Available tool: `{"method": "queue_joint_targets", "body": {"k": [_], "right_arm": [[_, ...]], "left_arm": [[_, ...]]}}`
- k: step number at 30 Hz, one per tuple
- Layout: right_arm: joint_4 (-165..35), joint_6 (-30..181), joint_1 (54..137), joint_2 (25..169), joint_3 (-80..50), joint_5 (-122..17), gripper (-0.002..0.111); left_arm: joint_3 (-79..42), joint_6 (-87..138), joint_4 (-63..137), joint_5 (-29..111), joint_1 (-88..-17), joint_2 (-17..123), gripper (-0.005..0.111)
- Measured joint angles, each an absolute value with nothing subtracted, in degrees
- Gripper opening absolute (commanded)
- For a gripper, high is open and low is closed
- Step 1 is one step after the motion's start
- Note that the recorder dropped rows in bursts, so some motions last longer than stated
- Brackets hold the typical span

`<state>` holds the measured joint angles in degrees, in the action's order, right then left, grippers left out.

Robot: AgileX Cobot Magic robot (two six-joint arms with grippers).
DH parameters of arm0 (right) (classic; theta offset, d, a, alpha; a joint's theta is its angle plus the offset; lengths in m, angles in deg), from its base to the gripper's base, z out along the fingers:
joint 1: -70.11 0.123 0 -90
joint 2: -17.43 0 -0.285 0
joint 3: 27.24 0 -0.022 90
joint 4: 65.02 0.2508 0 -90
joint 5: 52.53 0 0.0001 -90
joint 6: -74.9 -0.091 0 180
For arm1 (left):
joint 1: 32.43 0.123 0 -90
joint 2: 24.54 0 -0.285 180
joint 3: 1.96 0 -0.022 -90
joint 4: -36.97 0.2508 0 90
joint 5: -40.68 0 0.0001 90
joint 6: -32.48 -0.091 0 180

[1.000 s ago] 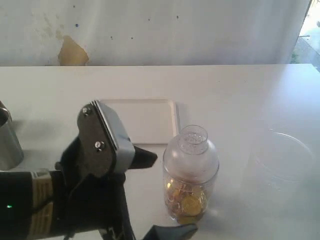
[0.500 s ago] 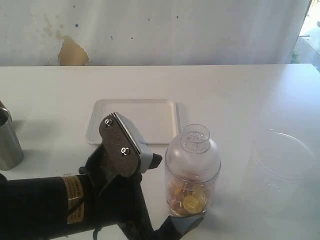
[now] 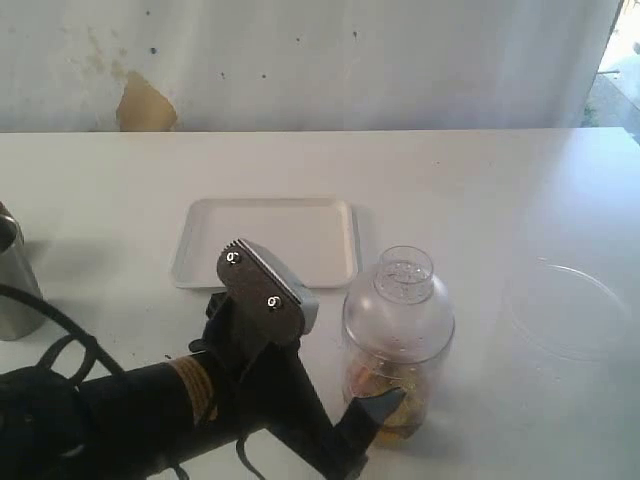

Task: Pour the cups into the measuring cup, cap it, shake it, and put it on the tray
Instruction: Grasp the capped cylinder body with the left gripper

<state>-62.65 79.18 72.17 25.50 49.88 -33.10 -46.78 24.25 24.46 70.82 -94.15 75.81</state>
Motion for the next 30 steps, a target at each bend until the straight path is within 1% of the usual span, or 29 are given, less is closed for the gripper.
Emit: {"method": "queue_joint_targets", "body": {"k": [8,16,20,25,30], "right_arm": [[-62.65,79.18,72.17,25.5,49.88,-33.1,0.0],[-62.65,79.18,72.17,25.5,49.88,-33.1,0.0],[-62.65,79.18,72.17,25.5,49.88,-33.1,0.0],[-62.65,79.18,72.17,25.5,49.88,-33.1,0.0],[-62.65,79.18,72.17,25.5,49.88,-33.1,0.0]], "left_arm": [[-46.78,23.6,26.98,75.85,-94.15,79.25,0.105],[-46.52,29.89,33.93,82.95,-94.15,82.66,0.105],[-44.08,31.74,34.6,82.53,-94.15,83.11,0.105],[-39.84,32.08,34.38,82.22,-94.15,87.48,0.105],[-38.67,32.08,34.49,82.25,-94.15,90.98,0.105]]}}
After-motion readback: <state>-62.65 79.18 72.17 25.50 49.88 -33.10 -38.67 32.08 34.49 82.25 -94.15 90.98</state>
